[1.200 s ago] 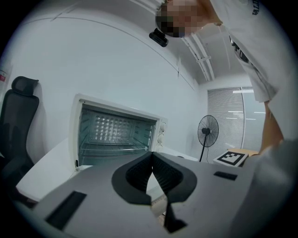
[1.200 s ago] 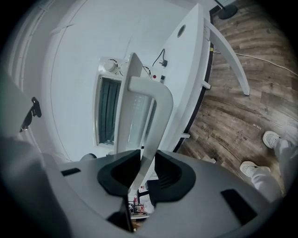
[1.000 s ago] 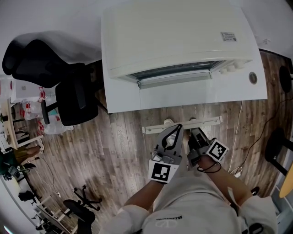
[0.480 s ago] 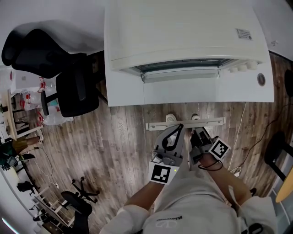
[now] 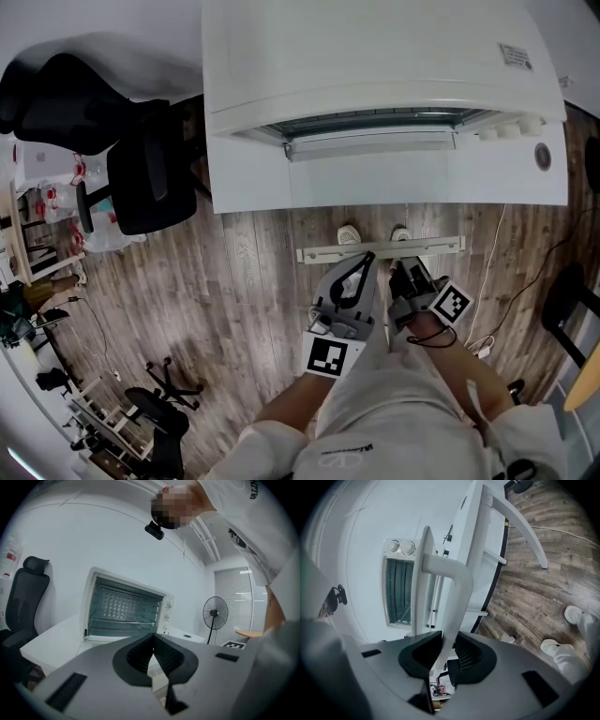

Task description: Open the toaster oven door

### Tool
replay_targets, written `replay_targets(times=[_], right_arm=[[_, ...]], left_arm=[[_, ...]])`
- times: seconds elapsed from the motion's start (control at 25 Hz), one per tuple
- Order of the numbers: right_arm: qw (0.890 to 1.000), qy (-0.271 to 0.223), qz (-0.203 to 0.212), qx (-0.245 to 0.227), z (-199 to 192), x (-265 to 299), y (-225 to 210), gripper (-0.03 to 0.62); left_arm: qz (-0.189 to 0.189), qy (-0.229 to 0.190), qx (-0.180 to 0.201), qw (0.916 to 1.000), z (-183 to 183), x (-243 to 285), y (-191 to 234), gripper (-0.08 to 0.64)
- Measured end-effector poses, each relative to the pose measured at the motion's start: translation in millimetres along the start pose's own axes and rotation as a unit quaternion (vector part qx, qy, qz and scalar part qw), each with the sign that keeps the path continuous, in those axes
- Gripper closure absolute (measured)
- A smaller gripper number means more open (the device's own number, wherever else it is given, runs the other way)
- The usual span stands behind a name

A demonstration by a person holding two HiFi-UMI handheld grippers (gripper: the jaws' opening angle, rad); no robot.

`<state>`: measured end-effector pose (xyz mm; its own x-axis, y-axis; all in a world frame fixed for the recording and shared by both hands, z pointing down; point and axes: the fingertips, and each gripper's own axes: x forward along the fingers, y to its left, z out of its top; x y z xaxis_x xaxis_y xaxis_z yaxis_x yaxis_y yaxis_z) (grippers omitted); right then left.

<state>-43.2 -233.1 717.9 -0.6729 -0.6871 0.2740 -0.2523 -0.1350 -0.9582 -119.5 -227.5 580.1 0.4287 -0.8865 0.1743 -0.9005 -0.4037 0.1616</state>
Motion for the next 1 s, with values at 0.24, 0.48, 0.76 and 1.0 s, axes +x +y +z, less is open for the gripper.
replay_targets(times=[0.24,0.48,0.76,1.0], right_arm=[[1.0,-0.005,0.017,0.017,0,2,-7,0.495],[0.999,-0.005,0.03,0.028,-1,7,-18,0.499],[0.997,0.011,0.065,0.031,-1,14,-23,0.503],[0.996,0.018,0.08,0.041,0,17,-33,0.505]], left_arm=[[-0.003,-0.006,-0.008,0.9999,-2,-1,0,0.554],[-0.004,-0.006,-0.008,0.9999,-10,3,3,0.554],[-0.009,-0.005,-0.009,0.9999,-23,11,2,0.554],[-0.007,-0.011,-0.019,0.9997,-29,17,-3,0.554]])
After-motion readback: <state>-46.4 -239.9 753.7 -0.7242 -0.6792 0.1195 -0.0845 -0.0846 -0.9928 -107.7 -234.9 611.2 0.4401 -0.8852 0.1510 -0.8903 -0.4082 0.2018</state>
